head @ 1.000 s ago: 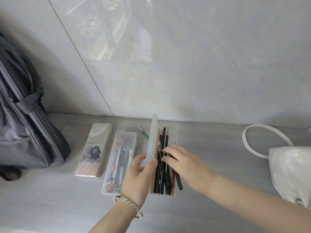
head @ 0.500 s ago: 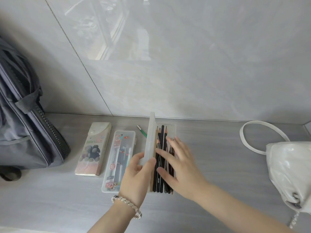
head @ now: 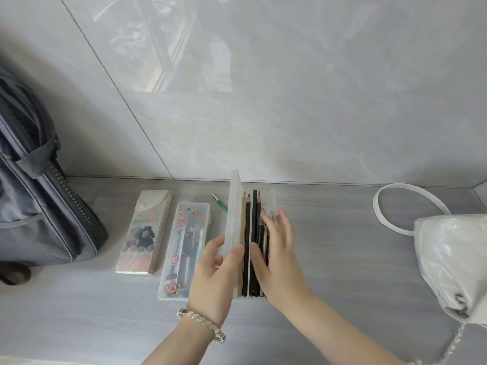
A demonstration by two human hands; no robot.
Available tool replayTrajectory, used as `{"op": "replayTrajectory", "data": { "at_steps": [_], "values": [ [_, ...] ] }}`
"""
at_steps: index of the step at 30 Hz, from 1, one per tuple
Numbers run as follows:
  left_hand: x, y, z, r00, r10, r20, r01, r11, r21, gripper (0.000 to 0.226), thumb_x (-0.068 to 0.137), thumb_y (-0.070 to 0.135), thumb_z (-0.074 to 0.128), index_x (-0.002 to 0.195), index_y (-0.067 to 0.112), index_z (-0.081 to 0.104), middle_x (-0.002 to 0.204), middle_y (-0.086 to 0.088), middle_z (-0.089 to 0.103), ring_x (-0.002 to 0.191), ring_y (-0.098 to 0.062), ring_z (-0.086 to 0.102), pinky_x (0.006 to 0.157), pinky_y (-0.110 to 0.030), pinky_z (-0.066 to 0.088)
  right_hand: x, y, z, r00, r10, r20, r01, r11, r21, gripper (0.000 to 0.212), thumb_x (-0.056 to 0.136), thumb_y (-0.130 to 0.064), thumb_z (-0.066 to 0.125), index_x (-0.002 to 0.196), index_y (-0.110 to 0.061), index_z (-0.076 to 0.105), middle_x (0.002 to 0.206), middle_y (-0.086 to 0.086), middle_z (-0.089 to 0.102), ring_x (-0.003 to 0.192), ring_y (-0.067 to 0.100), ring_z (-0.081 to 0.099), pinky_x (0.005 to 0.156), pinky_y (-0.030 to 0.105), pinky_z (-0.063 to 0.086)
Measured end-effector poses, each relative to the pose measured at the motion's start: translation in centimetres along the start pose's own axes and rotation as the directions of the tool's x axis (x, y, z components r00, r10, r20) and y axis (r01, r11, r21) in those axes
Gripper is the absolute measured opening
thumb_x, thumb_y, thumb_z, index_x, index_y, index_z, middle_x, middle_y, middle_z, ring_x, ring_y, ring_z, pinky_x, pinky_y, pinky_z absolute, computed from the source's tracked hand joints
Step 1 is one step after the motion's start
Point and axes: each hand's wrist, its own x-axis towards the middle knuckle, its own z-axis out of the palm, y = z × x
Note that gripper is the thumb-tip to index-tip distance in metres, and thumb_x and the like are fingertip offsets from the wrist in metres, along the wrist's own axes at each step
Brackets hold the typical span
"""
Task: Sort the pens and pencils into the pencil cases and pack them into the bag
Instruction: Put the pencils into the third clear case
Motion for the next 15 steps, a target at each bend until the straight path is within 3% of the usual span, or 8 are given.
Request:
{"op": "replayTrajectory", "data": {
  "at_steps": [2, 4, 7, 9, 10, 12, 13, 15],
  "values": [
    [0.4, -0.6, -0.4, 1.0, -0.017, -0.008, 0.017, 1.0, -0.024, 0.022, 0.088, 0.029, 0.057, 0.103, 0.034, 0.043, 0.079, 0.009, 0.051, 0.071, -0.002, 0.05, 0.066, -0.018, 0.04, 0.2, -0.1, 0.0, 0.993, 0.113, 0.022, -0.115, 0.979, 0.171, 0.056, 0.097, -0.019, 0.039, 0.145, -0.019, 0.011, 0.149, -0.01, 0.002, 0.121, -0.032, -0.004, 0.094, -0.009, 0.004],
    [0.7, -0.6, -0.6, 1.0, -0.007, 0.005, 0.007, 0.999, -0.044, 0.024, 0.088, 0.032, 0.058, 0.11, 0.028, 0.05, 0.084, 0.002, 0.055, 0.074, -0.007, 0.053, 0.074, -0.025, 0.045, 0.6, -0.2, 0.0, 0.962, 0.257, 0.091, -0.273, 0.885, 0.378, 0.052, 0.099, -0.022, 0.031, 0.146, -0.021, 0.009, 0.146, -0.018, 0.016, 0.131, -0.015, 0.011, 0.096, -0.007, 0.01],
    [1.2, -0.6, -0.7, 1.0, -0.027, 0.015, 0.028, 0.995, -0.092, 0.036, 0.079, 0.039, 0.061, 0.112, 0.026, 0.059, 0.085, -0.001, 0.059, 0.076, -0.009, 0.057, 0.072, -0.025, 0.047, 1.2, -0.3, 0.2, 0.942, 0.301, 0.148, -0.334, 0.807, 0.487, 0.038, 0.1, -0.02, 0.03, 0.137, -0.023, 0.036, 0.131, -0.021, 0.043, 0.122, -0.008, 0.039, 0.091, -0.007, 0.025],
    [1.5, -0.6, -0.8, 0.995, -0.102, 0.005, 0.101, 0.98, -0.173, 0.003, 0.086, 0.028, 0.06, 0.087, 0.029, 0.057, 0.065, 0.013, 0.061, 0.06, 0.005, 0.056, 0.058, -0.016, 0.048, 1.6, -0.3, 0.3, 0.939, 0.302, 0.163, -0.343, 0.799, 0.495, 0.029, 0.099, -0.019, 0.035, 0.12, -0.028, 0.053, 0.117, -0.017, 0.059, 0.107, -0.012, 0.051, 0.092, 0.002, 0.036],
    [1.7, -0.7, -0.9, 0.993, -0.117, 0.03, 0.121, 0.967, -0.225, 0.013, 0.091, 0.02, 0.055, 0.08, 0.027, 0.053, 0.053, 0.02, 0.056, 0.047, 0.009, 0.054, 0.049, -0.012, 0.046, 1.8, -0.3, 0.5, 0.935, 0.306, 0.179, -0.354, 0.797, 0.489, 0.025, 0.099, -0.019, 0.037, 0.108, -0.032, 0.057, 0.108, -0.018, 0.062, 0.098, -0.015, 0.055, 0.086, 0.001, 0.039],
    [1.5, -0.3, -1.1, 0.987, -0.151, 0.049, 0.159, 0.935, -0.316, 0.017, 0.093, 0.015, 0.051, 0.105, 0.026, 0.053, 0.058, 0.021, 0.048, 0.044, 0.01, 0.05, 0.05, -0.015, 0.047, 2.3, -0.4, 0.9, 0.922, 0.33, 0.205, -0.388, 0.79, 0.475, 0.023, 0.098, -0.019, 0.041, 0.093, -0.034, 0.057, 0.096, -0.018, 0.063, 0.089, -0.011, 0.058, 0.08, 0.003, 0.041],
    [2.0, -0.8, -1.3, 0.987, -0.153, 0.049, 0.161, 0.921, -0.355, 0.033, 0.092, 0.016, 0.052, 0.124, 0.022, 0.049, 0.068, 0.019, 0.046, 0.054, 0.008, 0.05, 0.062, -0.021, 0.047, 2.6, -0.2, 1.2, 0.914, 0.345, 0.213, -0.406, 0.784, 0.469, 0.022, 0.098, -0.02, 0.041, 0.094, -0.033, 0.057, 0.097, -0.014, 0.065, 0.094, -0.004, 0.059, 0.085, 0.009, 0.043],
    [3.0, -1.0, -1.5, 0.985, -0.175, 0.001, 0.163, 0.913, -0.373, 0.053, 0.088, 0.023, 0.058, 0.137, 0.018, 0.041, 0.085, 0.013, 0.052, 0.076, -0.003, 0.053, 0.082, -0.028, 0.04, 3.0, 0.0, 2.0, 0.896, 0.37, 0.246, -0.444, 0.771, 0.457, 0.02, 0.098, -0.023, 0.039, 0.103, -0.029, 0.057, 0.106, -0.006, 0.065, 0.104, 0.008, 0.058, 0.096, 0.024, 0.042]
  ]
}}
